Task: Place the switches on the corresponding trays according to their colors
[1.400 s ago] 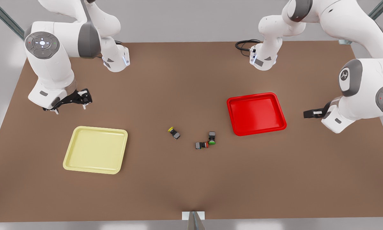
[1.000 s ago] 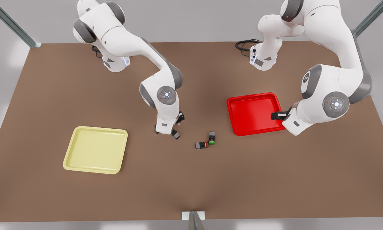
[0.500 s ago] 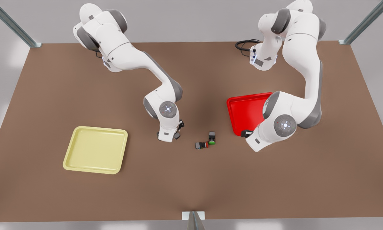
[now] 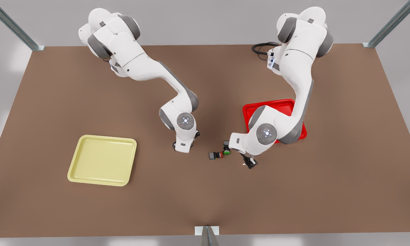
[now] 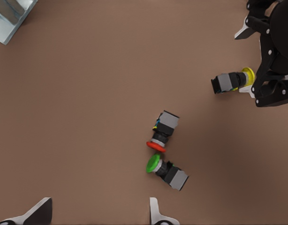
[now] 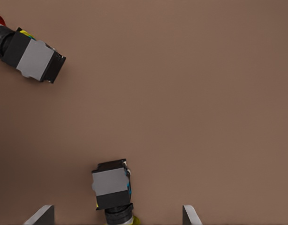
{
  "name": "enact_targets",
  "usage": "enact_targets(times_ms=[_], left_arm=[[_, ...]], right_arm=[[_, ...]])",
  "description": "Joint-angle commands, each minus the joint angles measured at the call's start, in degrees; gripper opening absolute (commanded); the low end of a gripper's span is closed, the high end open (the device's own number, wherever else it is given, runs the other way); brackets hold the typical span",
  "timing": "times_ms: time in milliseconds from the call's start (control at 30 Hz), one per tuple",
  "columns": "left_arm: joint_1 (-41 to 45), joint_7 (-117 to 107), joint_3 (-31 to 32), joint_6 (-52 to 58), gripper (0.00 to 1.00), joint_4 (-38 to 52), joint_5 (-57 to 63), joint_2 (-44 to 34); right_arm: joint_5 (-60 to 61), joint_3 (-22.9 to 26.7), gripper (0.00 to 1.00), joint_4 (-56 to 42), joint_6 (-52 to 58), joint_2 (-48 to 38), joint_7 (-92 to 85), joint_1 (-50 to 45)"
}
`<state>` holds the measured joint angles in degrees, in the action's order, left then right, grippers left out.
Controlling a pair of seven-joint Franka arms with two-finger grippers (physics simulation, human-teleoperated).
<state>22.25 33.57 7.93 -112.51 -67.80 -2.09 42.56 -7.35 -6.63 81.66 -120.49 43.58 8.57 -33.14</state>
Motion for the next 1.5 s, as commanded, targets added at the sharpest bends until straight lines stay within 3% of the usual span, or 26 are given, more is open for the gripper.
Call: enact_targets(times_ms=[0,267,733,1033,1067,1100,1233,1467], left_arm=[[0.42,0.00,-0.02,-0.08,1.00,0.65,-0.81,0.59],[6.13,-5.18,-3.10,-2.45,1.00,7.59,-1.43,6.74],[7.98,-11.95,-4.15,-4.56,1.00,4.87,-2.48,9.82],[15.89,-1.58,-13.47,-0.43,1.00,5.75,-1.87,11.14],[16.07,-1.67,-13.82,-0.52,1.00,6.01,-1.87,11.58],[16.51,-1.67,-14.09,-0.60,1.00,6.71,-1.87,12.72],[17.03,3.78,-14.79,-1.31,1.00,6.63,-1.60,14.21],[18.00,5.10,-15.14,-4.30,1.00,9.44,-1.87,15.35]], right_arm=[[-0.04,0.04,1.00,-0.01,-0.01,0.10,-0.04,0.01],[-0.30,0.04,1.00,0.17,-2.47,3.09,0.04,-0.43],[-0.48,0.04,1.00,0.43,-3.70,5.37,0.04,-0.87],[-0.39,0.04,1.00,0.34,-4.93,6.25,0.04,-1.22],[-0.39,0.04,0.97,0.34,-4.93,6.25,0.04,-1.22],[-0.48,0.04,0.84,0.34,-5.02,6.25,0.04,-1.22],[-0.48,0.04,0.82,0.34,-5.02,6.25,0.04,-1.22],[-0.48,0.04,0.65,0.34,-5.02,6.25,0.04,-1.22]])
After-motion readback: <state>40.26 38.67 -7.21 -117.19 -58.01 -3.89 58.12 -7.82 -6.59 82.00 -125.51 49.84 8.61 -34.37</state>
